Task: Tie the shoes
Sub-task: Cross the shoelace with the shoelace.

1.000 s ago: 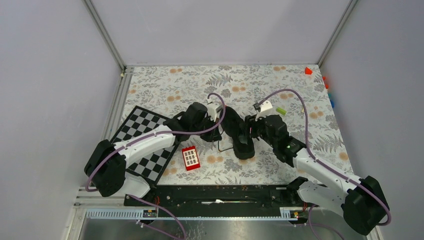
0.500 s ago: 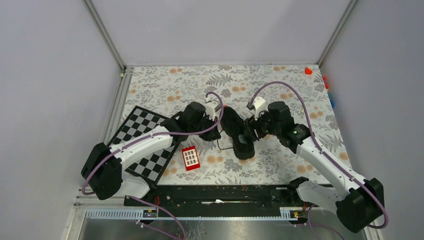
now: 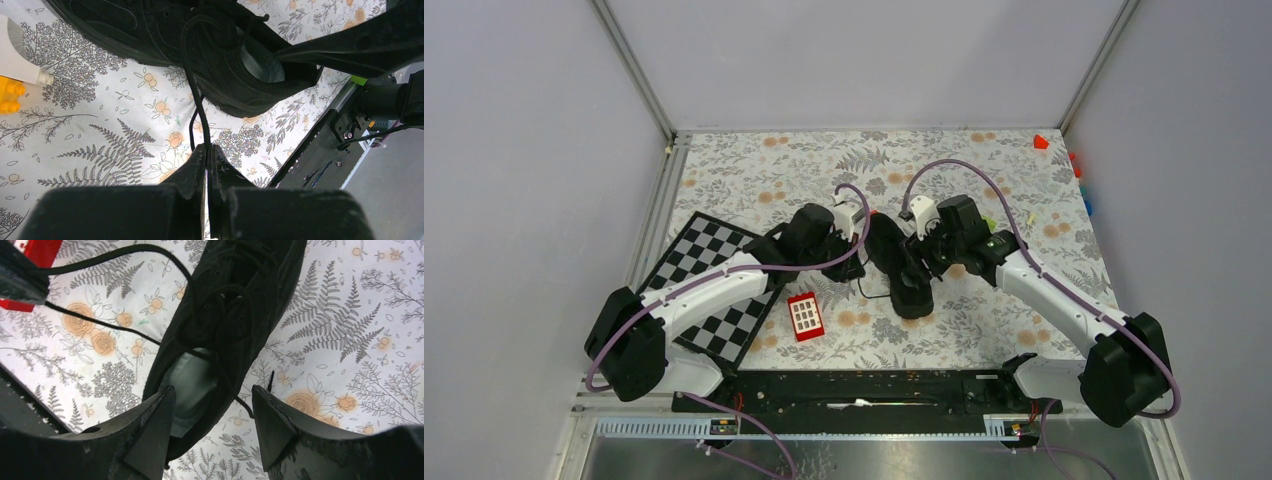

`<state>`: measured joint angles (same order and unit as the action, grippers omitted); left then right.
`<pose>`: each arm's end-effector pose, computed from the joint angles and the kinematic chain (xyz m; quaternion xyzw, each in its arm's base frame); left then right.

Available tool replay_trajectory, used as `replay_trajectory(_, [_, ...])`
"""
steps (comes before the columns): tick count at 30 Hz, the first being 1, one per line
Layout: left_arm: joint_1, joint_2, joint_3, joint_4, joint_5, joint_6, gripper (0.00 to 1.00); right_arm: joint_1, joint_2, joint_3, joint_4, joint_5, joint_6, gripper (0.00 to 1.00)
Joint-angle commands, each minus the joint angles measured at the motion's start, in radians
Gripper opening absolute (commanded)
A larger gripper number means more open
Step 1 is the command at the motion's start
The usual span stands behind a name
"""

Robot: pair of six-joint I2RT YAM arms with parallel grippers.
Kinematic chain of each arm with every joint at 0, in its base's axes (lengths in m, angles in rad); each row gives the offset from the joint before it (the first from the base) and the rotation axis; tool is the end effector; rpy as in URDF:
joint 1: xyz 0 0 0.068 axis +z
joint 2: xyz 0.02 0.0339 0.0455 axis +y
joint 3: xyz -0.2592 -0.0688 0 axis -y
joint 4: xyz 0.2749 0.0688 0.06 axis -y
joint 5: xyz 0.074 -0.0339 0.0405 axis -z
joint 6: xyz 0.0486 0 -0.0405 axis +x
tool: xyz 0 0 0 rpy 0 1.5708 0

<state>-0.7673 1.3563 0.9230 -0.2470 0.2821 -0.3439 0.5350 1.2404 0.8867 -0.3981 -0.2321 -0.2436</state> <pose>0.2305 -0.2411 0.2299 0.2469 0.8609 -0.3327 0.2953 0.2551 0.1642 0.2369 -0.3885 0.8255 0.1625 0.3759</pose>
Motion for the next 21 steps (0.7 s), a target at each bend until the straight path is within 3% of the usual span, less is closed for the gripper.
replay_trajectory(1, [0.006,-0.032,0.016,0.021,-0.012,0.015,0.00,0.006,0.020,0.030,0.081,0.054,-0.008,0.64])
replay_trajectory(13, [0.008,-0.038,0.016,0.012,-0.014,0.017,0.00,0.006,0.048,0.015,0.157,0.084,0.003,0.63])
replay_trajectory(21, [0.010,-0.036,0.009,0.016,-0.010,0.016,0.00,0.006,-0.032,-0.054,0.146,0.077,0.021,0.63])
